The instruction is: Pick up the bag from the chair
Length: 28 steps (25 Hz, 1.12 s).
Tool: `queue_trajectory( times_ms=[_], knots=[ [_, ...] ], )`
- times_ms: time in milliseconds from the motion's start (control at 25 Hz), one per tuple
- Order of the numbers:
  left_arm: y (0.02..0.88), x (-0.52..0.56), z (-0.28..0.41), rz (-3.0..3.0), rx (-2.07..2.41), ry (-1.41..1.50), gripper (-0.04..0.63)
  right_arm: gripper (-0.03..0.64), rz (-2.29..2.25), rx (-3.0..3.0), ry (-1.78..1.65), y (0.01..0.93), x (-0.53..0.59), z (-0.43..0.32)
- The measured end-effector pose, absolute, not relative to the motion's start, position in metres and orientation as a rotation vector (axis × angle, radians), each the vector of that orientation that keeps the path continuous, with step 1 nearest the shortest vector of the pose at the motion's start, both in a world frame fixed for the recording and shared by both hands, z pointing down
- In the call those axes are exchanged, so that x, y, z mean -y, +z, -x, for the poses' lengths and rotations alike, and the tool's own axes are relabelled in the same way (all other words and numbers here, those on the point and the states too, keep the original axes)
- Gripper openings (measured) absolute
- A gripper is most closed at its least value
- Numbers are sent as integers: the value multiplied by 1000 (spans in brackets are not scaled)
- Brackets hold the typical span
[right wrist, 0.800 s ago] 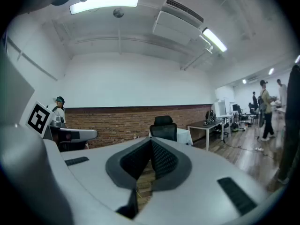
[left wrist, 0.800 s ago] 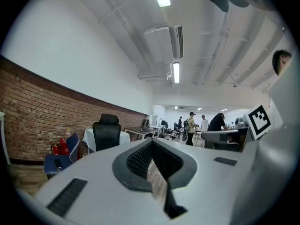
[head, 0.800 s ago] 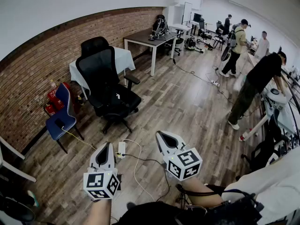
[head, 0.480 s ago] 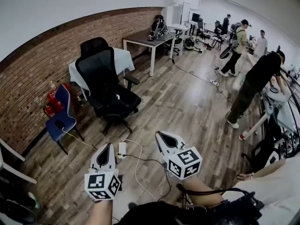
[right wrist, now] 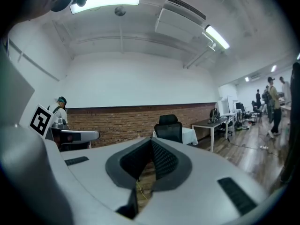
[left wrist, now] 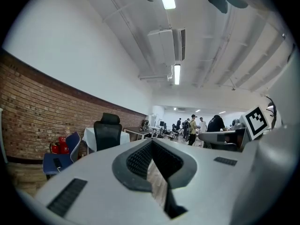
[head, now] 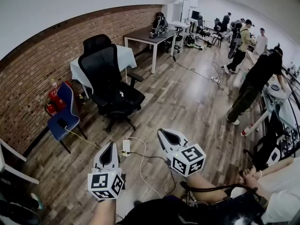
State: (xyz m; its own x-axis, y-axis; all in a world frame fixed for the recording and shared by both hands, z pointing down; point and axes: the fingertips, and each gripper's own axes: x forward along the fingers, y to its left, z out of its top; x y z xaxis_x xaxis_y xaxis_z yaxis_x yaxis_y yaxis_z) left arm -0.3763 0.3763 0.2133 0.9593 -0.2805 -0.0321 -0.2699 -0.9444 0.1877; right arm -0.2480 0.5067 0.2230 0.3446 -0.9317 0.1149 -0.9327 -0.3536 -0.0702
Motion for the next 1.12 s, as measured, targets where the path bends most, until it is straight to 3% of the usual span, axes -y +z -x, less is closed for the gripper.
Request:
queue_trajectory(
  times_ms=[520, 1120],
  knots=[
    [237, -329, 379, -2918, 403, -46, 9, 15, -2545, 1765, 237, 239, -465, 245],
    [224, -259, 251, -2910, 507, -63, 9, 15, -2462, 1894, 234, 236, -385, 114]
  ],
)
